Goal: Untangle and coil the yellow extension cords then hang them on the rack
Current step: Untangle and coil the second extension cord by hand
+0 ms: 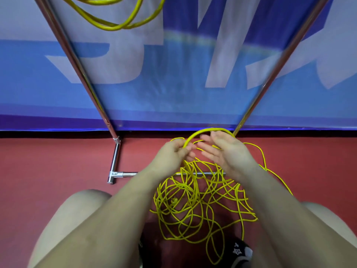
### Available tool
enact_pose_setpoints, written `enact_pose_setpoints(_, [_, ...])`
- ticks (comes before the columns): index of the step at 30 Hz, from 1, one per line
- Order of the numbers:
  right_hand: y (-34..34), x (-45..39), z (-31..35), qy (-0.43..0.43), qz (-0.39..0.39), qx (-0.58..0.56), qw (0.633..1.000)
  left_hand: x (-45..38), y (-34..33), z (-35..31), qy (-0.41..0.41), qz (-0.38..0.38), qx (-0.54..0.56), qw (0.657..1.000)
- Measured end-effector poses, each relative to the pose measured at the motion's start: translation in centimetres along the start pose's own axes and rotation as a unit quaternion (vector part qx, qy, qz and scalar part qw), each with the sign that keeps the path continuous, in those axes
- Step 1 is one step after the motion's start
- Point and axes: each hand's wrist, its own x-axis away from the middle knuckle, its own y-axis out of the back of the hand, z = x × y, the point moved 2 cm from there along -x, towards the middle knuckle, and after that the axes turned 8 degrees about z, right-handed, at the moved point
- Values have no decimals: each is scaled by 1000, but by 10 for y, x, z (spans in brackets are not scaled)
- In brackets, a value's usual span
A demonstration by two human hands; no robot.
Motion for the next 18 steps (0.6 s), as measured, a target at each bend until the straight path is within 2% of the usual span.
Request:
enact_pose_setpoints(1, [0,1,-4,-5,5,121,993,-1,4,-2,-3,-24,17,1000])
enact_pose_setpoints(3, [1,3,-16,-11,27,366,930,0,10,-7,-9,-62,77,995])
enact_pose_setpoints(4, [0,4,-22,-19,46,438,898,1,12,-9,-8,-76,114,991])
enact_pose_setpoints(6, [-2,7,-31,-28,82,512,855,2,17,-11,-5,-98,192,976])
enact_pose_setpoints(9, [-1,6,-35,-7,85,553,829,2,23,-15,-3,-124,290,949])
enact_pose_setpoints(12, [1,5,-29,30,41,579,814,0,30,-17,-14,-142,366,919])
enact_pose_setpoints(15, [2,4,-25,41,12,538,842,0,37,-18,-28,-155,396,905])
enact_pose_setpoints(18, [0,5,-24,37,29,515,856,-1,40,-17,-40,-168,424,889])
